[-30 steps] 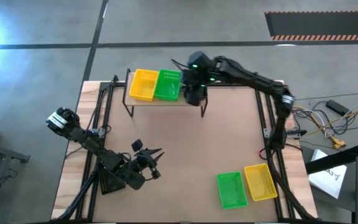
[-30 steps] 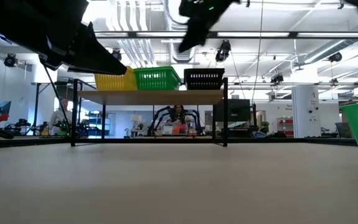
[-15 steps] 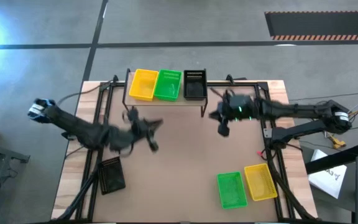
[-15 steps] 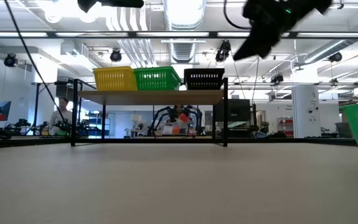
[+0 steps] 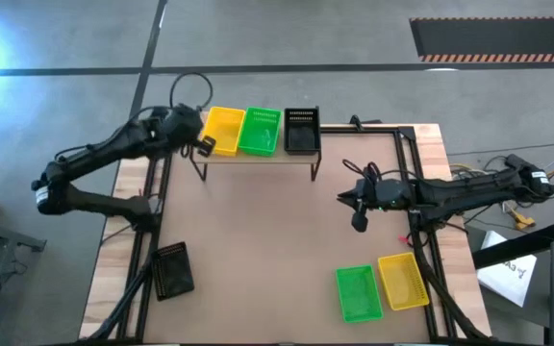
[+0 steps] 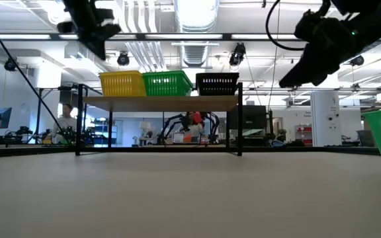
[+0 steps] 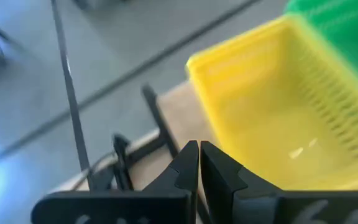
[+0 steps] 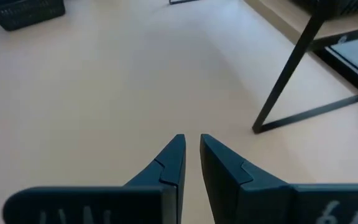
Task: Stack baskets on shelf by color
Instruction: Adjust the yellow baskets on the shelf, then stack the green basket on the other green basket on the shelf
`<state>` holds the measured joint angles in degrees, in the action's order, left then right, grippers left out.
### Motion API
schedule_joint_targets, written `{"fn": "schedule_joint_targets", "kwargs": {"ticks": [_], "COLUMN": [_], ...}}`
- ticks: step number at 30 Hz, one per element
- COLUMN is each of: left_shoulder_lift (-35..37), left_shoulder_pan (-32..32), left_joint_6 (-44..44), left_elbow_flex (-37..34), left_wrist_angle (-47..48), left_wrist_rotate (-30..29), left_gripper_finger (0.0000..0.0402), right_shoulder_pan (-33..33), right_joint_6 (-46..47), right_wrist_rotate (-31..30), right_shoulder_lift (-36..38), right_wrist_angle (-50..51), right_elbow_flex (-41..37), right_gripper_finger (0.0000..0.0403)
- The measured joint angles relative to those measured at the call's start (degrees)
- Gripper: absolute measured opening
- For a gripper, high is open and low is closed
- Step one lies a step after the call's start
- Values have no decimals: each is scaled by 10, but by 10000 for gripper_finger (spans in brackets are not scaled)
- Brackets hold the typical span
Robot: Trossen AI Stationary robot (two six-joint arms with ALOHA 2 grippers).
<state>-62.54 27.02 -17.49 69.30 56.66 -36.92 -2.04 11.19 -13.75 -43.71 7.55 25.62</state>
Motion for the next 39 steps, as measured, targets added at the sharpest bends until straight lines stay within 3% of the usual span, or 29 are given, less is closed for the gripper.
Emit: {"fn": "schedule_joint_targets", "kwargs": {"ticks": [5,12,20,30,34,39], "left_shoulder_lift": [-1,-4,-17,4,34,37], "left_shoulder_pan": [56,55,52,48,-11,-208], "left_joint_6": [31,45,47,97,137,144], "left_elbow_flex": [-47,-78,-78,-76,-75,-78], "left_wrist_angle": [-27,-98,-168,-170,-172,-171], "left_wrist_rotate": [75,98,171,169,160,69], "left_gripper_finger": [1,1,1,1,0,0], "right_shoulder_pan": [-9,-9,-9,-8,-8,-8], "right_joint_6": [-1,-20,-22,-22,-22,-22], "right_wrist_rotate": [0,0,1,0,-19,-34], "right_shoulder_lift": [1,-10,-10,-11,-15,-18], "right_wrist_angle": [-34,-65,-64,-61,-63,-96], "right_elbow_flex": [-15,-16,-16,-25,-35,-64], "right_gripper_finger": [43,43,43,43,43,43]}}
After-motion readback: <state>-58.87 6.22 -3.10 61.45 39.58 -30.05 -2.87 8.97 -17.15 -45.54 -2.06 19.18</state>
